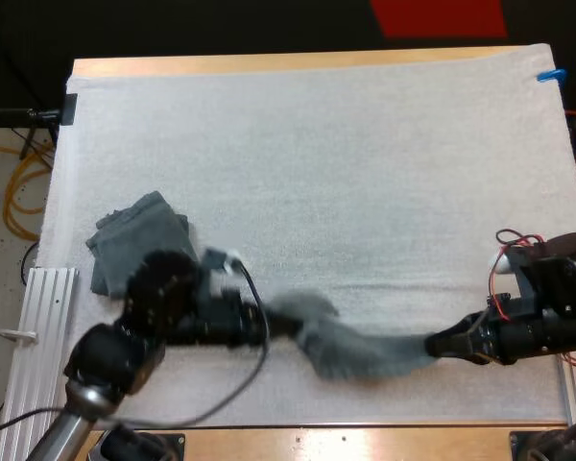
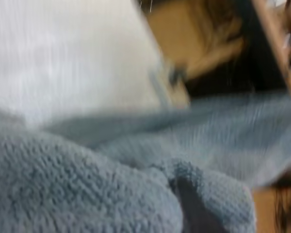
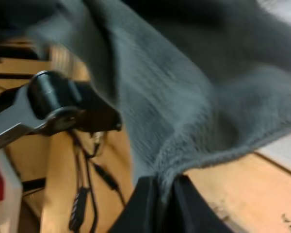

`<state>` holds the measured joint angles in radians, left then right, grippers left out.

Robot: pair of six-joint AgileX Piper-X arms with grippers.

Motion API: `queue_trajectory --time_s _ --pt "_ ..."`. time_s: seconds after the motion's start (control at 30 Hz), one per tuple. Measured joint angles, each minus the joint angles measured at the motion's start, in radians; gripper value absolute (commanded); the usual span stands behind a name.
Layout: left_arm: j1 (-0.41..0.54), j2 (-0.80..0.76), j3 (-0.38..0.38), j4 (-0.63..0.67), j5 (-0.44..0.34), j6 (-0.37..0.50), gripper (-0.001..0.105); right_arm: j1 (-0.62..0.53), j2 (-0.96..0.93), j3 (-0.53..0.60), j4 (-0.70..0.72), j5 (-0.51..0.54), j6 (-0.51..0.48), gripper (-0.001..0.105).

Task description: Pick towel from pile fold and stack

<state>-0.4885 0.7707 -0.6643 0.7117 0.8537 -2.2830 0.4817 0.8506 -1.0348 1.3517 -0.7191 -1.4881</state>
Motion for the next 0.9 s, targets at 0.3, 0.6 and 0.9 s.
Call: queue_trajectory --time_s 0.3,0.6,0.9 --pt "-0.066 0.063 0.064 -0.016 -0.257 -0.030 0.000 0.000 0.078 0.085 -0.178 0.353 0.010 0.000" --pt "0.128 0.403 0.081 -0.483 -0.168 -0.082 0.000 -0.011 0.405 0.122 -0.669 0.663 0.010 0.000" --pt "0.231 0.710 0.081 -0.975 -0.115 -0.195 0.000 -0.109 0.627 0.122 -0.997 0.719 0.056 0.000"
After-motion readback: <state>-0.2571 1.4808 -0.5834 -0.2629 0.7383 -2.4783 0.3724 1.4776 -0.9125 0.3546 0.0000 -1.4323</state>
